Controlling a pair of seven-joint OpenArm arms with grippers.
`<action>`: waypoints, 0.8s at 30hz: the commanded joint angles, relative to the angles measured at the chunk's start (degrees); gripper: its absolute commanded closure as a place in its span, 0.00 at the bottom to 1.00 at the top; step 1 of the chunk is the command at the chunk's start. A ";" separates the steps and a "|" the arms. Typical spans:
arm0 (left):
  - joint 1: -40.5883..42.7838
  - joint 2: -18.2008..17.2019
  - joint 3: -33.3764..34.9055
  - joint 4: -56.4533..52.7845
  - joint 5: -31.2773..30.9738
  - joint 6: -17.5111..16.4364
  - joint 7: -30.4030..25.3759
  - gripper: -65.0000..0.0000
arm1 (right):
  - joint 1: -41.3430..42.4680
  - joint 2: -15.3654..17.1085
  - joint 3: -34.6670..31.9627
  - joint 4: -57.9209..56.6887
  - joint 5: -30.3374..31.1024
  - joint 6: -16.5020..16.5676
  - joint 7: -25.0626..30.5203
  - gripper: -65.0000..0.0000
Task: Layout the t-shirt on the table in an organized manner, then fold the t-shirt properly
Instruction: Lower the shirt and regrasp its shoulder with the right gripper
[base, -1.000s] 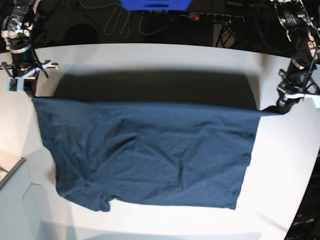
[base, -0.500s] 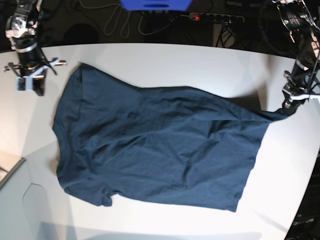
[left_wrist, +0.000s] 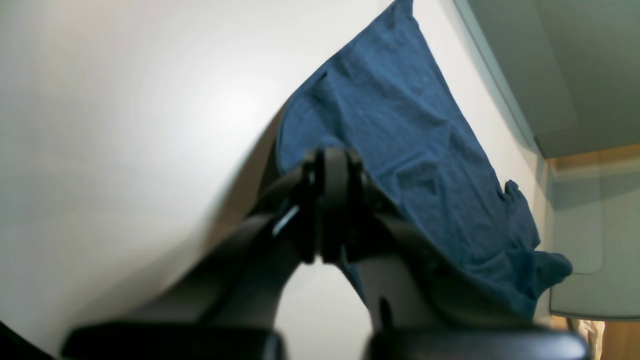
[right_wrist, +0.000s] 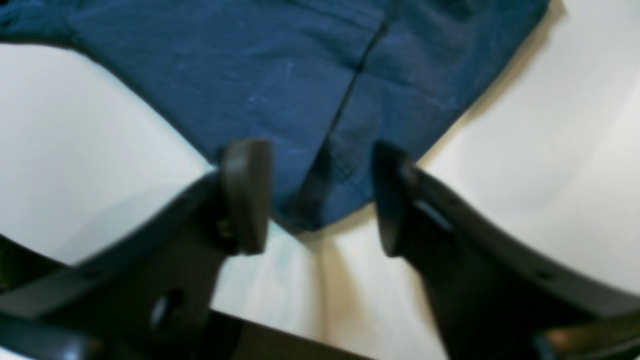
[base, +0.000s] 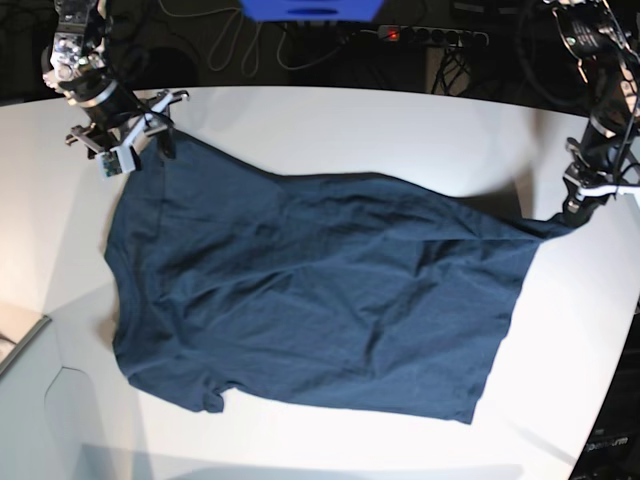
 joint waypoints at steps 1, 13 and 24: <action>-0.15 -0.66 -0.16 0.83 -0.80 -0.44 -0.87 1.00 | -0.21 0.50 0.20 0.90 0.86 0.84 1.11 0.45; -0.15 -0.57 -0.16 0.57 -0.72 -0.44 -0.78 1.00 | -1.62 0.59 -1.91 -1.65 0.86 1.01 1.37 0.44; -0.24 -0.66 -0.16 -2.68 -0.98 -0.44 -0.78 1.00 | 1.55 0.85 -2.35 -7.63 0.86 1.01 1.63 0.45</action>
